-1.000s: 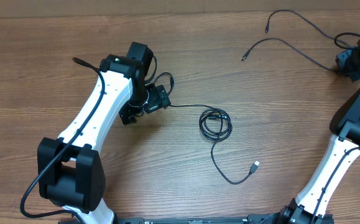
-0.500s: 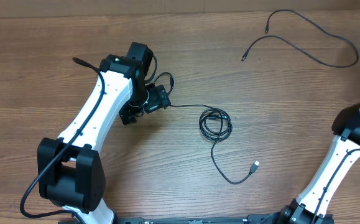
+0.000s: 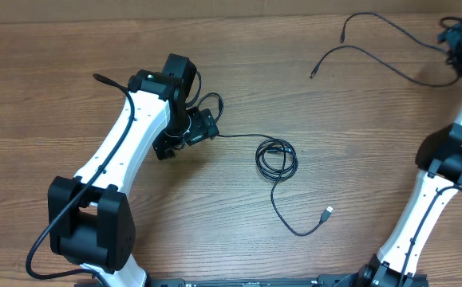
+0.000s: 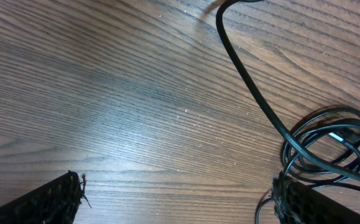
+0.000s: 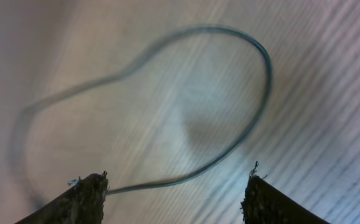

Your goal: Untangle cables

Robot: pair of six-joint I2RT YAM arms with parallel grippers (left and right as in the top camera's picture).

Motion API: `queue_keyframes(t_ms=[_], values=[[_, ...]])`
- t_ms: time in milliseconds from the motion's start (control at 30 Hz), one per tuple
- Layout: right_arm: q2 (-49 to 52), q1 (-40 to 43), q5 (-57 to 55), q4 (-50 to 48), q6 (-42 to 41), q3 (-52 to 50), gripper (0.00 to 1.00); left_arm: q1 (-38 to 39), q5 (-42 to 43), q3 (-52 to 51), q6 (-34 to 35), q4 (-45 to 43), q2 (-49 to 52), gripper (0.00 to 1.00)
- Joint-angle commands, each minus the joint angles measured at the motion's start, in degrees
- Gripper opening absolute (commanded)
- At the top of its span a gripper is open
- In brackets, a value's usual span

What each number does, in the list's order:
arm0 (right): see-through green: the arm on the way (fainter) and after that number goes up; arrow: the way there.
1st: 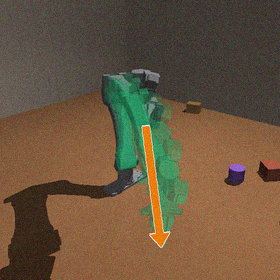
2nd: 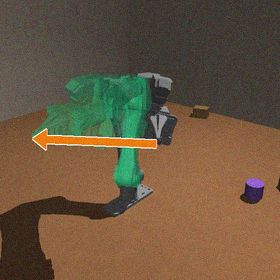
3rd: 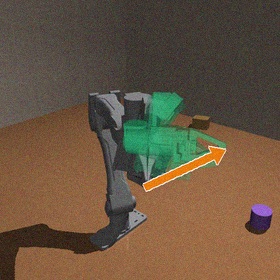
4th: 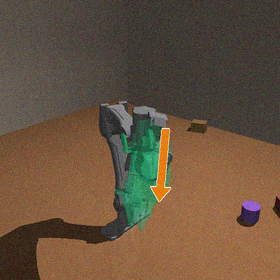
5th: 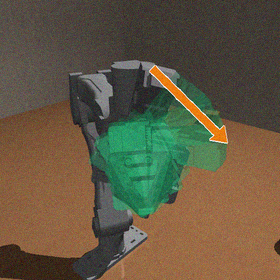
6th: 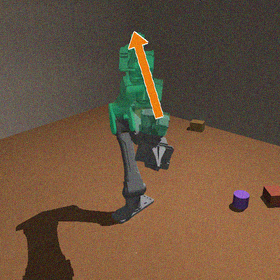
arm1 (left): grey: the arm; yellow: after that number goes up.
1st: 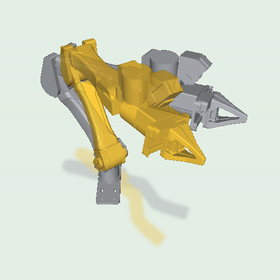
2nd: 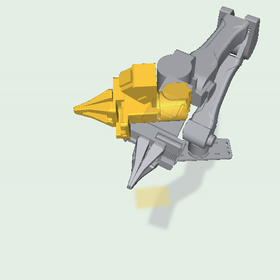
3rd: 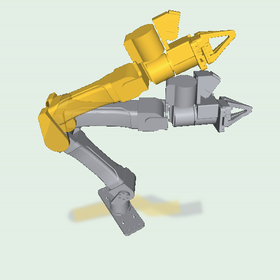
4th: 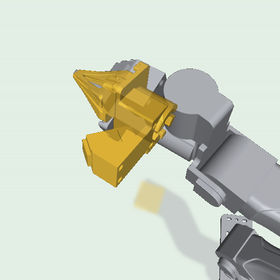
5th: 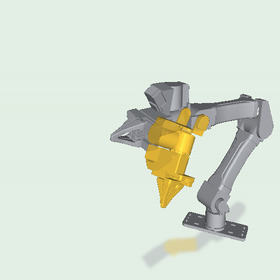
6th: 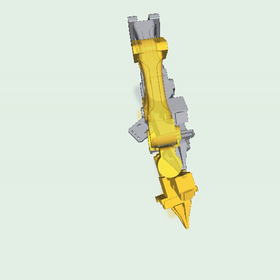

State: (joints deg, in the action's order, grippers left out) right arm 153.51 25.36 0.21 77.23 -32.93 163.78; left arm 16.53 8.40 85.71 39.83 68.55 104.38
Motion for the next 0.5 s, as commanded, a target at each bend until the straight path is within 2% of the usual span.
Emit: queue_keyframes(t_ms=[0, 133, 267, 433, 467], values=[[0.8, -0.7, -8.4, -2.1, 0.1, -7.2, 0.66, 0.4, 0.4, -0.1, -1.3, 0.0, -0.6, 0.99], [0.8, -0.5, -8.1, -5.4, -0.1, -14.7, 0.43, 0.4, 0.4, -0.1, -1.3, 0.0, -0.6, 0.99], [0.8, -0.1, -7.9, -7.8, -0.1, -18.1, 0.31, 0.4, 0.4, -0.1, -1.3, 0.0, -0.6, 1.00], [0.8, 0.3, -7.9, -8.2, -0.3, -18.3, 0.04, 0.4, 0.4, -0.1, -1.3, 0.0, -0.6, 0.99], [0.8, 0.4, -7.9, -8.1, -0.3, -18.3, 0.04, 0.4, 0.4, -0.1, -1.3, 0.0, -0.6, 1.00]])
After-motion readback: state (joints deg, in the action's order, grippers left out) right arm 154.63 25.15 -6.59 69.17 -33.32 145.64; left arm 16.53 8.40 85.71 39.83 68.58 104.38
